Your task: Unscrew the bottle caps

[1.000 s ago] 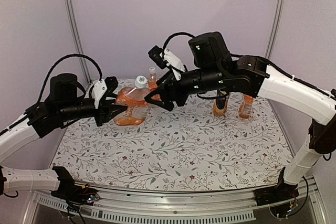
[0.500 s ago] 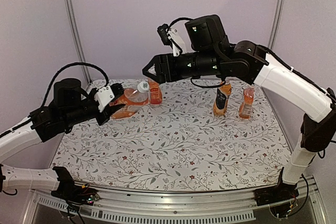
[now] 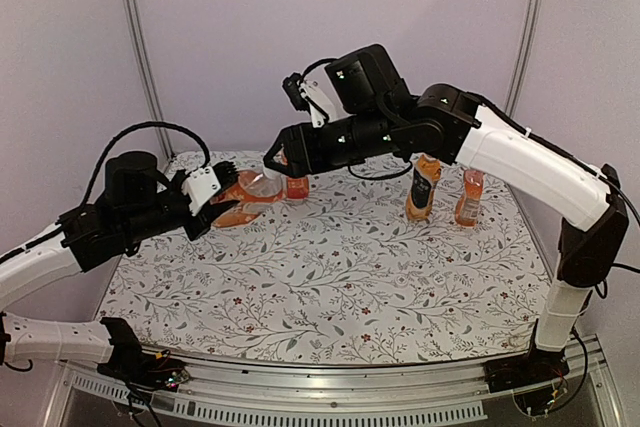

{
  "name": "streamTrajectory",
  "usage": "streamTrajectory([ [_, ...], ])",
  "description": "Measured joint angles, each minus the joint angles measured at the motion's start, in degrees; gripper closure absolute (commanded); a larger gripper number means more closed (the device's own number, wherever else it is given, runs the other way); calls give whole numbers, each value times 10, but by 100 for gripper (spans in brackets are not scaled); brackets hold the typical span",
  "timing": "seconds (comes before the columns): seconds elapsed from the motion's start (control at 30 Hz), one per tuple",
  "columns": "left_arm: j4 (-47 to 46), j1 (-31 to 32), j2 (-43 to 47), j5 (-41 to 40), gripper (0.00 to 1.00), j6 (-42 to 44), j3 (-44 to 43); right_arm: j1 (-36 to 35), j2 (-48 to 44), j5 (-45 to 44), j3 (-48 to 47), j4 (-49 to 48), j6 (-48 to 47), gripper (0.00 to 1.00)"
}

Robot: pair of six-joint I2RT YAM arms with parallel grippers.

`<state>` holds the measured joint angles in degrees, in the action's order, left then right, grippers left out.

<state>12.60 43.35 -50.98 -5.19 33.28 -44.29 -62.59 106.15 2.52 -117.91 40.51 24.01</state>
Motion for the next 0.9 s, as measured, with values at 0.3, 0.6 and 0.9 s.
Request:
streamTrajectory([
  [0.3,-3,1,-1,0,81,4,2,0,8,7,-7,18,6,62],
  [0.6,-8,3,-4,-3,81,9,2,-1,16,8,-16,28,7,69],
  [0.9,-8,3,-5,-5,82,10,3,-2,25,10,-33,46,0,100],
])
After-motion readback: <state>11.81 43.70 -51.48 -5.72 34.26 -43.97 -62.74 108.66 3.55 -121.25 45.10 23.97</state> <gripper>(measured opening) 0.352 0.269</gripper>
